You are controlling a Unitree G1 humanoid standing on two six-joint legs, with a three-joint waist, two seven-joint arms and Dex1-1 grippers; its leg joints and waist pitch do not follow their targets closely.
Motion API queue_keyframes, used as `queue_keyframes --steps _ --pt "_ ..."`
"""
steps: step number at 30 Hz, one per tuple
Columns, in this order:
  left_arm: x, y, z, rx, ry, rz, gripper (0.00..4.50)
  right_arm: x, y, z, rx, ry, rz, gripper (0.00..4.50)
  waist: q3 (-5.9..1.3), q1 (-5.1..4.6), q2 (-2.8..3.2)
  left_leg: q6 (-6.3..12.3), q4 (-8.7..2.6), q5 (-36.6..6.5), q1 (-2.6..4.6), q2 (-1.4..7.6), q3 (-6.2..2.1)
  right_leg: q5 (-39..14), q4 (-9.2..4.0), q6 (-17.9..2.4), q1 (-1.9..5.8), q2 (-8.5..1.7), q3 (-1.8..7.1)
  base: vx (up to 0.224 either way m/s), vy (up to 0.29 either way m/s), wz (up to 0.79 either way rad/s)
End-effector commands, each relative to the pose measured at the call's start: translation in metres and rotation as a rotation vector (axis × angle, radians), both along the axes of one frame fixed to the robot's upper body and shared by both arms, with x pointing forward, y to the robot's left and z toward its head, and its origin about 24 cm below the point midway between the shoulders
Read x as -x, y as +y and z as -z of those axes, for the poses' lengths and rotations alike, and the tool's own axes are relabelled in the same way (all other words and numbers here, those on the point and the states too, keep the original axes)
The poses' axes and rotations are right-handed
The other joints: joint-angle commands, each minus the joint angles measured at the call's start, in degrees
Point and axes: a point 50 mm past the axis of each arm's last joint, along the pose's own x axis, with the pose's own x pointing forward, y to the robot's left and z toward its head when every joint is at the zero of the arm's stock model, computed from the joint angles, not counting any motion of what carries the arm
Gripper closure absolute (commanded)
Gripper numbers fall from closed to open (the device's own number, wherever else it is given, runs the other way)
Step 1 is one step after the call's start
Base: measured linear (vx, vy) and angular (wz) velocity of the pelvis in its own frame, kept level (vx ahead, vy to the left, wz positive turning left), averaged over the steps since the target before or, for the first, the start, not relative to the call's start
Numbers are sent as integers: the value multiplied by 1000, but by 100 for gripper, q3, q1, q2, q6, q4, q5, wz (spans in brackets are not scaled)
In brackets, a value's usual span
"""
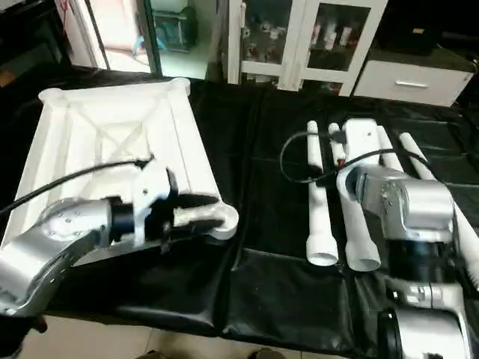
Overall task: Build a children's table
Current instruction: Pick table leg
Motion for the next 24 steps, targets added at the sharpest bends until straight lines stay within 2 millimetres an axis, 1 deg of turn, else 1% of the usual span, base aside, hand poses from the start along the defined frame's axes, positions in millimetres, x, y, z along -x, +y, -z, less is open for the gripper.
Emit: queue_keyframes --steps 1,2,3,4,5,7,8,9,11,12,17,19,20,21,24 --pt "6 -4 -1 -5 6 42 244 0 4 6 -56 52 -7 0 -390 -2 -71 -2 -483 -555 -7 409 -104 -1687 -359 -1268 268 -328 246 0 0 0" --pt "8 -5 -1 -8 7 45 244 0 5 9 -81 69 -5 0 -393 -6 -82 -43 -487 -588 -8 420 -101 -1661 -358 -1248 268 -329 247 0 0 0" --pt "8 -5 -1 -11 9 48 244 0 6 12 -89 79 -2 0 -392 -4 -105 -59 -495 -574 -11 420 -99 -1631 -351 -1229 271 -325 246 0 0 0" --pt "8 -5 -1 -11 9 48 244 0 6 12 -89 79 -2 0 -397 2 -104 -66 -494 -548 -3 417 -95 -1607 -351 -1224 272 -324 246 0 0 0" --pt "10 -5 -2 -12 13 53 244 0 7 18 -111 106 8 0 -398 9 -117 -64 -489 -468 7 417 -78 -1481 -344 -1239 264 -326 254 0 0 0" --pt "11 -5 -2 -13 17 58 244 1 7 22 -109 126 8 0 -390 16 -108 -73 -496 -447 3 420 -66 -1403 -332 -1263 267 -320 254 0 0 0" --pt "13 -6 -2 -14 21 64 244 2 6 26 -100 150 11 0 -392 16 -106 -96 -494 -467 16 421 -63 -1391 -328 -1278 261 -321 252 0 0 0" --pt "15 -7 -3 -14 28 78 244 4 5 33 -89 196 22 0 -391 12 -110 -108 -497 -478 11 420 -66 -1387 -326 -1289 266 -319 250 0 0 0" --pt "17 -7 -4 -9 39 93 244 6 2 38 -72 214 40 0 -383 13 -117 -154 -498 -556 15 418 -62 -1428 -337 -1306 260 -325 253 0 0 0" --pt "18 -7 -4 -7 41 97 244 6 1 39 -70 216 46 0 -377 13 -128 -172 -502 -608 9 416 -60 -1501 -346 -1284 266 -326 255 0 0 0" --pt "18 -8 -6 -2 45 113 244 9 -1 46 -72 243 53 0 -373 17 -117 -199 -509 -681 6 419 -68 -1588 -354 -1227 266 -325 257 0 0 0" --pt "18 -8 -6 -4 44 113 244 9 -1 47 -69 246 56 0 -375 14 -123 -207 -510 -699 11 418 -65 -1605 -357 -1201 261 -318 257 0 0 0" --pt "18 -8 -6 -8 45 113 237 9 -2 48 -60 249 59 28 -373 14 -123 -212 -512 -699 11 420 -66 -1608 -358 -1202 260 -321 258 0 0 0" --pt "19 -8 -6 -9 45 114 237 9 -3 49 -57 250 59 28 -374 15 -118 -219 -512 -703 12 422 -67 -1614 -357 -1204 258 -320 256 0 0 0" --pt "18 -8 -6 -14 45 114 237 8 -2 48 -43 247 51 60 -380 16 -120 -226 -513 -700 10 420 -66 -1600 -356 -1205 261 -321 256 0 0 0"
